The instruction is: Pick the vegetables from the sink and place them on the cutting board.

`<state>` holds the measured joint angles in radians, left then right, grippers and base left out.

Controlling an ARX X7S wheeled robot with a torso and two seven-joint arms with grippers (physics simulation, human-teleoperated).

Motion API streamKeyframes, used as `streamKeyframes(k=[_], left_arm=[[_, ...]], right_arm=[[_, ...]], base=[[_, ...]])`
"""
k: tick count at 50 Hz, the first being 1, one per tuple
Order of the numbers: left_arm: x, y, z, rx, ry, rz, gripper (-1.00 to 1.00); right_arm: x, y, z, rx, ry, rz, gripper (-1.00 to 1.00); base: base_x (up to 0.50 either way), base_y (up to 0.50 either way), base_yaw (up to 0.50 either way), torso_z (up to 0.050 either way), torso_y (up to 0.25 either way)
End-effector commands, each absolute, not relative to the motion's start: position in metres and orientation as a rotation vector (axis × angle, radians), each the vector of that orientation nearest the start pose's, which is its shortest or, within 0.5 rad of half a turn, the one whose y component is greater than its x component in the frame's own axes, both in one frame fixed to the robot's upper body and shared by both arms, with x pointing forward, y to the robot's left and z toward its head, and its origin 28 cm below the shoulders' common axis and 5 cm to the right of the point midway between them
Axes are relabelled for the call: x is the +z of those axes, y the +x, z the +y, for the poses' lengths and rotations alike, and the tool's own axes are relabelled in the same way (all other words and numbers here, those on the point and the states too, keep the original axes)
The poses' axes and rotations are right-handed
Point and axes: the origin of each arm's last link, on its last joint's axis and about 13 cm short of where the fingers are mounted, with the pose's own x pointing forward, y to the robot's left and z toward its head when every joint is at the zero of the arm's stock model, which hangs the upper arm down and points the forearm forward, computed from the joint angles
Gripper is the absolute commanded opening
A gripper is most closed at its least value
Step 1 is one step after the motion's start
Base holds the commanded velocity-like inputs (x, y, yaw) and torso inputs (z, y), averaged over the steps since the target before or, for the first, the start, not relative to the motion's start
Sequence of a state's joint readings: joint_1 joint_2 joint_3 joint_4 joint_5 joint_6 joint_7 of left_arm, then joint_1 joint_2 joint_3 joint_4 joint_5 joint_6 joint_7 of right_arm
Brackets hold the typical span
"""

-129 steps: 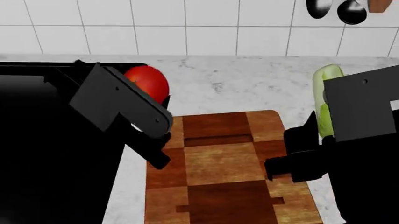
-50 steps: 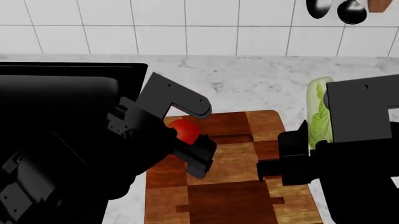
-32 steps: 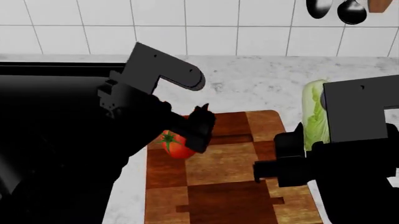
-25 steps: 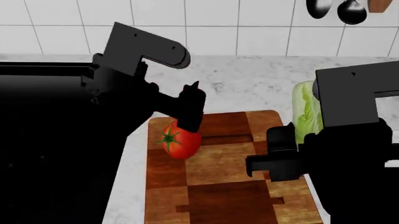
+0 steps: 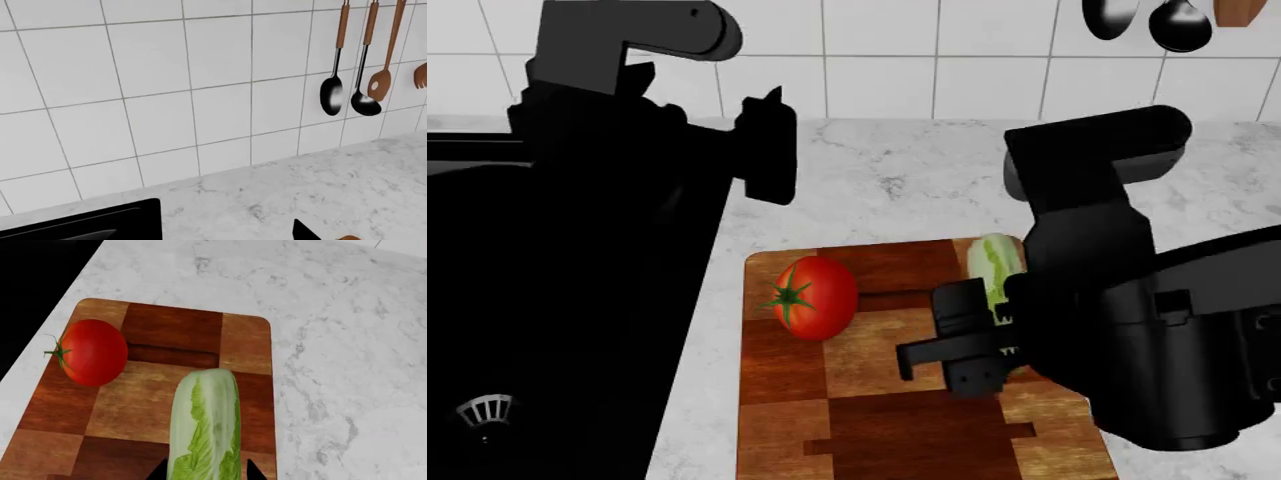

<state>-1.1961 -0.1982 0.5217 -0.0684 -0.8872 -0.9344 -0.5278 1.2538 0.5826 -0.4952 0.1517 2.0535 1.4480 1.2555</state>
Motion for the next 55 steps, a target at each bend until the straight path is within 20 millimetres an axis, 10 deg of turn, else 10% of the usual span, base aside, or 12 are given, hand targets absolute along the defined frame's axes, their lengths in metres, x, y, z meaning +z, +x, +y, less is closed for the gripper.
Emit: streamKeyframes(k=[1, 55], left_arm=[[0.279, 0.336, 0.142, -0.270, 0.016, 0.038, 1.00], [0.272, 0.336, 0.141, -0.270, 0.032, 0.061, 1.00]], right_arm=[[0.281, 0.285, -0.121, 0.256, -0.130, 0.796, -1.00], [0.250, 0.278, -0.122, 0.288, -0.069, 0.887, -1.00]], base=[[0.00, 0.00, 0.00, 0.000, 0.000], [0.00, 0.00, 0.00, 0.000, 0.000]])
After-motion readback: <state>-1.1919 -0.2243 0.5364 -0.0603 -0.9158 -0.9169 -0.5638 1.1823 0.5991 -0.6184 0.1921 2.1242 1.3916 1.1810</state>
